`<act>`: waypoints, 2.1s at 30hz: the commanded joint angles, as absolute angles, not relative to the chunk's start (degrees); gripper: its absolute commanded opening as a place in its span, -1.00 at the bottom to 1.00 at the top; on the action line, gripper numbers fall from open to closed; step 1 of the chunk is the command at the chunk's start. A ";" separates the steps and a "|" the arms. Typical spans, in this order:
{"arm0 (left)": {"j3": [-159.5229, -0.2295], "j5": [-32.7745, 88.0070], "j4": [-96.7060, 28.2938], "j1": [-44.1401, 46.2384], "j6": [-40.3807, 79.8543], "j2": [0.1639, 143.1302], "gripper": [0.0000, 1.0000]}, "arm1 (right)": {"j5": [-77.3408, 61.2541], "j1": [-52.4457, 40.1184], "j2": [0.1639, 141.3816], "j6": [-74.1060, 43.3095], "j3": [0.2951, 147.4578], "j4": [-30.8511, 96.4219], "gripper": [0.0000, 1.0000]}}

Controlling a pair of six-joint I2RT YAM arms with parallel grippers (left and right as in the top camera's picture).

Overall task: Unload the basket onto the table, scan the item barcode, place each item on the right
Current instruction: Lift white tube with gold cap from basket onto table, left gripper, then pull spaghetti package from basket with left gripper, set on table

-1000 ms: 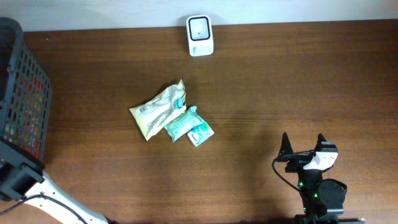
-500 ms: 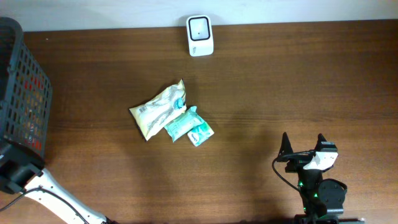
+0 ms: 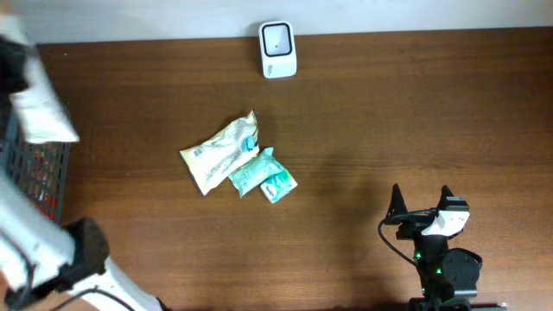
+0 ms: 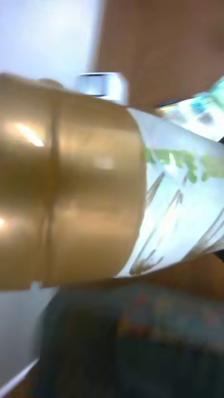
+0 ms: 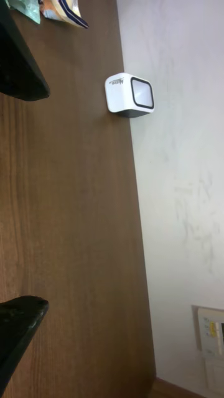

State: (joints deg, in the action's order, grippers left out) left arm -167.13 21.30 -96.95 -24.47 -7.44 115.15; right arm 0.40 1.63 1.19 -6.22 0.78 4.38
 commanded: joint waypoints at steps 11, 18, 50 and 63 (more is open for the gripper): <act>-84.99 9.61 -52.58 -8.36 -2.57 116.66 -1.00 | 0.49 1.58 0.84 -6.44 0.32 4.54 0.97; -102.39 8.08 -61.45 -5.78 2.79 112.51 0.99 | 0.49 1.58 0.84 -6.44 0.32 4.54 0.97; -133.86 26.79 -73.63 -48.25 -22.83 153.84 -0.74 | 0.49 1.58 0.84 -6.44 0.32 4.54 0.97; -173.16 25.85 -84.47 -49.17 -13.61 131.15 -1.00 | 0.49 1.58 0.84 -6.44 0.32 4.54 0.97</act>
